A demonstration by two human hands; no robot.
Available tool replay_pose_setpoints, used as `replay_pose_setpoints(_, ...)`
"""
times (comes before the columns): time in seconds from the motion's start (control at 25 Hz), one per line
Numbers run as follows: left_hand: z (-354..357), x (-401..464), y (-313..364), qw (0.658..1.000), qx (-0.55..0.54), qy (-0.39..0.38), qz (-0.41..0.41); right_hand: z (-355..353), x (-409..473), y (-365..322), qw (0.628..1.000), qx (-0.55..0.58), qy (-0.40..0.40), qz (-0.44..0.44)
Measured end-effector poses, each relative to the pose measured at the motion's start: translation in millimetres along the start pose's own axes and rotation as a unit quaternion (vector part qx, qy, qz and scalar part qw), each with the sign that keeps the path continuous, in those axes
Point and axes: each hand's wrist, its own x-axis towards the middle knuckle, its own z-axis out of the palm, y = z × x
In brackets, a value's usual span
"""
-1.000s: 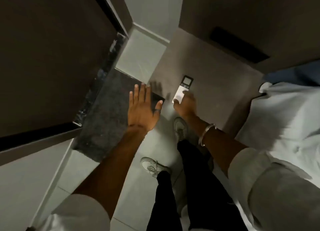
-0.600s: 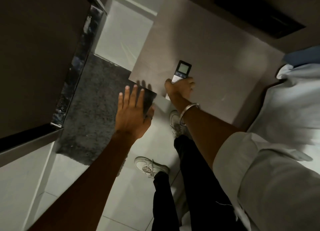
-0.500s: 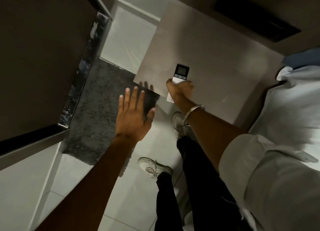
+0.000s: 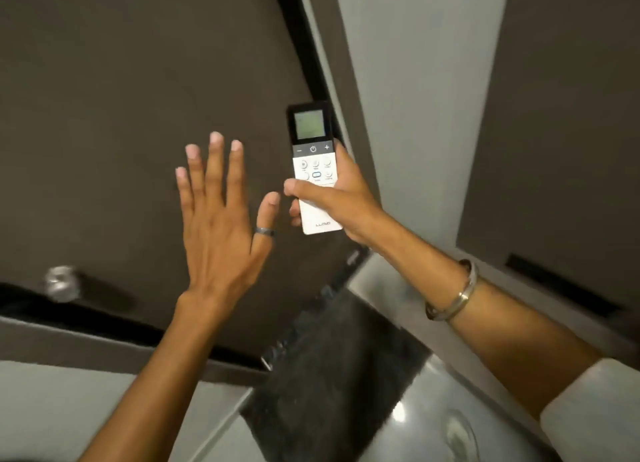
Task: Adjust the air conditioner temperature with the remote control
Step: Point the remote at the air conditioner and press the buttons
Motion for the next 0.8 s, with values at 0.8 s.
replay_pose_setpoints(0.8,-371.4,70.6,-134.0,0.887,0.247,0.380,-0.085,301.0,-46.3,-298.9,0.922,-0.043,-0.284,-0.260)
